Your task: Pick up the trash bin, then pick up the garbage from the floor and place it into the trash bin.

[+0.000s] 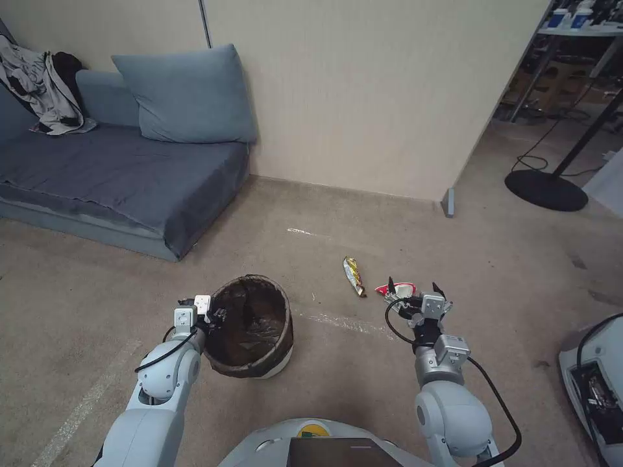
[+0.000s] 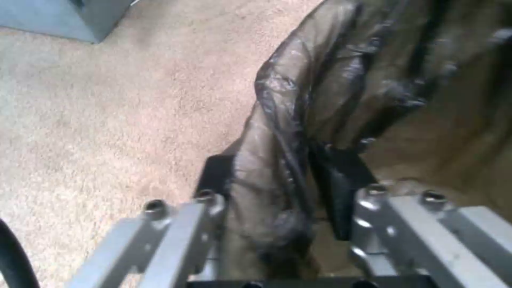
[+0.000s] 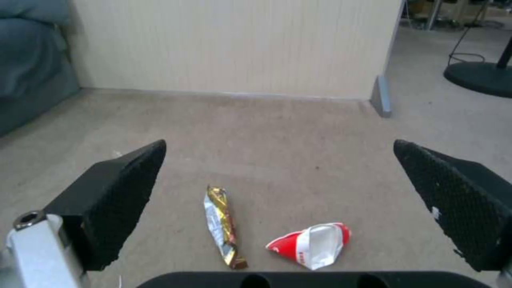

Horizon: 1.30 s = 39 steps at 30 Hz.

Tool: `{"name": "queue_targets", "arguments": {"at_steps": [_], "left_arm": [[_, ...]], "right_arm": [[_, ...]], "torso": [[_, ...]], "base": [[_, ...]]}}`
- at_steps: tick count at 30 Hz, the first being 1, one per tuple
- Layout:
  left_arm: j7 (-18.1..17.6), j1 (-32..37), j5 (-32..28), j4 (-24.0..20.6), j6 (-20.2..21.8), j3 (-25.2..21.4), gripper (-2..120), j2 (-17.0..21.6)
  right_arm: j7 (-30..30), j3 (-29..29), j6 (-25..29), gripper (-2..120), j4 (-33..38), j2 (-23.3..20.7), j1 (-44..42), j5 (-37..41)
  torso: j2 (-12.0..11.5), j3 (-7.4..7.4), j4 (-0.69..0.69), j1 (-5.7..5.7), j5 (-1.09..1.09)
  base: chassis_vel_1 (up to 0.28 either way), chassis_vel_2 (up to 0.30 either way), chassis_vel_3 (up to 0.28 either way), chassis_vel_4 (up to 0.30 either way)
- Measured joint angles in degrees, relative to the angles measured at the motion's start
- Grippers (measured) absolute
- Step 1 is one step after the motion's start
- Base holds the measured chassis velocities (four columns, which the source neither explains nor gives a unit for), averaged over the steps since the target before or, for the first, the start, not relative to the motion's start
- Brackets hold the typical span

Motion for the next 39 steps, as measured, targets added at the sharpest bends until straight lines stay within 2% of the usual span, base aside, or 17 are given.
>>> {"name": "queue_targets", "arguments": {"at_steps": [4,16,21,27,29,35,39], "left_arm": [[-0.19,0.05,-0.17,-0.48,0.03,-0.03,10,-0.01],[-1.05,0.75,-1.11,-2.84,0.20,-1.25,8,0.28],[-1.83,2.08,-3.25,-7.19,0.14,-2.79,5,1.07],[-2.78,4.18,-6.09,-13.43,-2.33,-5.31,5,1.37],[-2.96,5.13,-6.26,-15.85,-4.39,-6.13,3,1.36],[-4.06,7.14,-6.12,-20.60,-6.71,-7.17,3,0.41],[-4.08,7.95,-4.80,-22.34,-8.77,-7.42,3,0.01]], "right_arm": [[0.06,-0.02,-0.03,100,-0.07,0.00,0.15,0.00],[0.21,-0.06,-0.67,100,0.22,0.02,0.31,0.01],[0.24,0.03,-1.02,100,0.69,-0.08,0.37,0.08],[0.23,0.37,-1.10,100,1.18,-0.38,0.36,0.51],[0.22,0.54,-1.11,100,1.36,-0.44,0.38,0.66],[0.11,1.18,-1.06,100,2.13,-0.90,0.03,1.14],[0.01,1.84,-0.62,100,2.75,-1.22,-0.80,1.44]], "torso": [[0.00,0.00,0.00,0.00,-0.01],[0.00,0.01,0.01,0.00,-0.03],[0.00,0.01,0.01,0.00,-0.02],[0.00,0.01,0.00,0.00,-0.01],[0.00,0.01,0.00,0.00,0.00],[0.00,0.00,0.01,0.00,0.00],[0.00,0.00,0.01,0.00,0.00]], "base": [[0.000,0.000,0.000,0.000],[0.000,0.000,0.000,0.000],[0.000,0.000,0.000,0.000],[0.000,0.000,0.000,0.000],[0.000,0.000,0.000,0.000],[0.000,0.000,0.000,0.000],[0.000,0.000,0.000,0.000]]}}
